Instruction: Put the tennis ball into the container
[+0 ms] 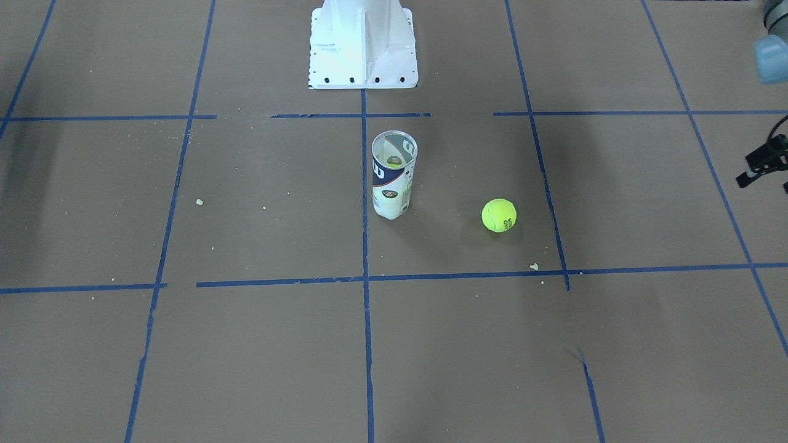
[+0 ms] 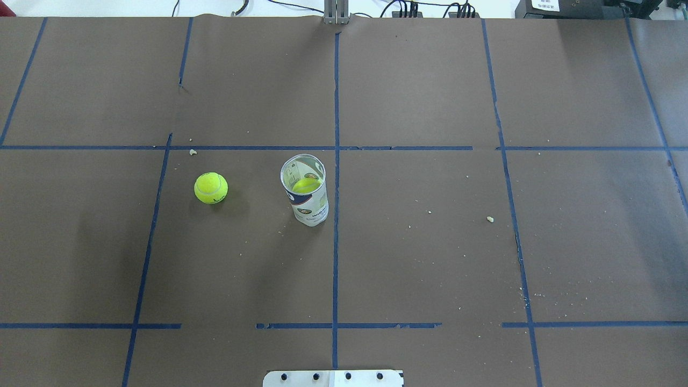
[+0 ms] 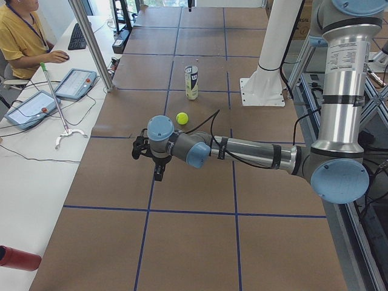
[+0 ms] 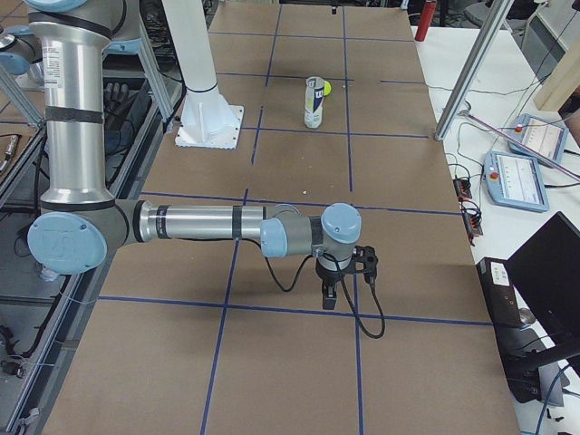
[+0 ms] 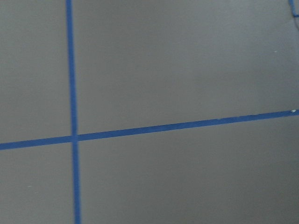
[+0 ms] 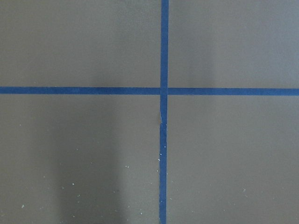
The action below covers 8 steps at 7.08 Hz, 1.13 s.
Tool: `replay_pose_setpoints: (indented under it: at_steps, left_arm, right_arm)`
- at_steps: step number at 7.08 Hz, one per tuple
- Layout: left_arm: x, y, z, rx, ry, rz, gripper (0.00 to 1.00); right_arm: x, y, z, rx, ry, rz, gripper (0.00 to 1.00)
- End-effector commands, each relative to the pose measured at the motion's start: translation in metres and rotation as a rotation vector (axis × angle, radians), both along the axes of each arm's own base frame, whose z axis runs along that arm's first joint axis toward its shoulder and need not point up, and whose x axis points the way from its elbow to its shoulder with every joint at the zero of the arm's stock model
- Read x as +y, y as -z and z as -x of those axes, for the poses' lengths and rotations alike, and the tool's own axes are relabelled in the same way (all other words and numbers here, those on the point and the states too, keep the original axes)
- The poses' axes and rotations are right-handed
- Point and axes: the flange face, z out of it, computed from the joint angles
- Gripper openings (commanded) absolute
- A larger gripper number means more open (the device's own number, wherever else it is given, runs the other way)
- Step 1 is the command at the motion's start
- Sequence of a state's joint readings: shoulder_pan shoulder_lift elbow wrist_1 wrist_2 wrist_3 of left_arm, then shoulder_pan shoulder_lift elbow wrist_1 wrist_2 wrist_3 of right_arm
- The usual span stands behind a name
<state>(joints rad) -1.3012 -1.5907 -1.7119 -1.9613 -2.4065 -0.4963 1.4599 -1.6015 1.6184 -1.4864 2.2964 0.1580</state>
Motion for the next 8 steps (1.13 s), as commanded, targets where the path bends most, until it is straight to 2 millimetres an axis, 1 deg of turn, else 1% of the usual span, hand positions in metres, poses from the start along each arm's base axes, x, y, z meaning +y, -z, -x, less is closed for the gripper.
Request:
replay_pose_setpoints:
  at_steps: [1,2,3,4,5,6,7,8]
  left_arm:
    - [-0.01,0.102,-0.115,0.105,0.077,0.127,1.0]
    - [-0.012,0.129,-0.168,0.127,0.099,0.216,1.0]
    - [-0.014,0.157,-0.215,0.126,0.153,0.311,1.0]
    - [-0.007,0.173,-0.248,0.107,0.172,0.342,1.0]
    - [0.003,0.174,-0.271,0.07,0.217,0.404,1.0]
    - [0.005,0.183,-0.286,0.036,0.259,0.431,1.0]
    - [0.014,0.186,-0.312,0.003,0.264,0.436,1.0]
    - [0.022,0.181,-0.33,-0.014,0.264,0.446,1.0]
  right_arm:
    - [0.0,0.0,0.001,0.0,0.001,0.0,1.0]
    - [0.0,0.0,0.0,0.0,0.0,0.0,1.0]
    - [0.0,0.0,0.0,0.0,0.0,0.0,1.0]
    - [0.0,0.0,0.0,0.0,0.0,0.0,1.0]
    - [0.0,0.0,0.0,0.0,0.0,0.0,1.0]
    - [0.0,0.0,0.0,0.0,0.0,0.0,1.0]
    - [0.0,0.0,0.0,0.0,0.0,0.0,1.0]
    - [0.0,0.0,0.0,0.0,0.0,0.0,1.0]
